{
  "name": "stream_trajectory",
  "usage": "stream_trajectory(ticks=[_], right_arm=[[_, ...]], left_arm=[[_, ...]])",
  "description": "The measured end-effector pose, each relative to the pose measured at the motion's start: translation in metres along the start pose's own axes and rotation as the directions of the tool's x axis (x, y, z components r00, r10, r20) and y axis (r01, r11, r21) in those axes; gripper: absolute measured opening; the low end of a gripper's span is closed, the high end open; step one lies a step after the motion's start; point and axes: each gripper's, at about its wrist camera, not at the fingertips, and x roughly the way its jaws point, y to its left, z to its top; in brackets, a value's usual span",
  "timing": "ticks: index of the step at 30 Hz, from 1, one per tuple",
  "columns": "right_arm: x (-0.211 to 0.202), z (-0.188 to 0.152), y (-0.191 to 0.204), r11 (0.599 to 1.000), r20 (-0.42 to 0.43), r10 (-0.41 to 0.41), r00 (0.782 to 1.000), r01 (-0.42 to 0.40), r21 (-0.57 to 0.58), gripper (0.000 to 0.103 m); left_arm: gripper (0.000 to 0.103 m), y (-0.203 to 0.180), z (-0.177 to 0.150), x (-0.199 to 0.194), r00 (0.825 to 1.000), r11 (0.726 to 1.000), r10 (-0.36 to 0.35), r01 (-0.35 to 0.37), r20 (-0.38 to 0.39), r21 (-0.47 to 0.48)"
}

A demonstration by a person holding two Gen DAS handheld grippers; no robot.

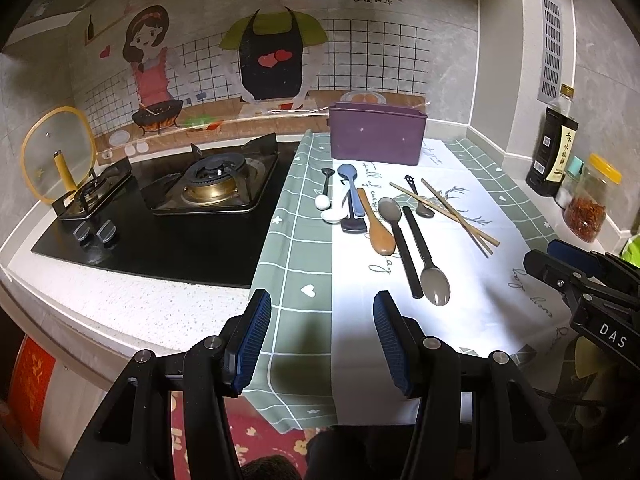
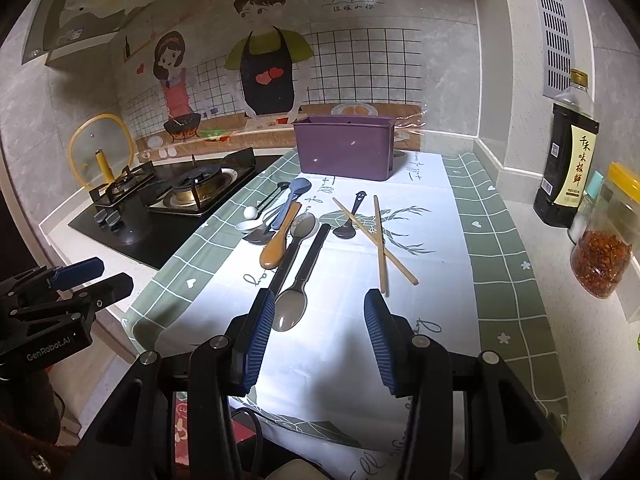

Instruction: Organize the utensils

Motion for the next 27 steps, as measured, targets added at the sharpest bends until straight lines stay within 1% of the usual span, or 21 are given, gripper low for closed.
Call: stream_trajectory(ticks=[27], right_arm=[[-0.006,0.006,-0.012,1.000,0.005,0.001,1.000,-0.002,0.028,0.044]], left_arm=[[0.054,-0.009,0.006,-0.003,1.000,1.000,-0.006,0.006,0.014,0.008]])
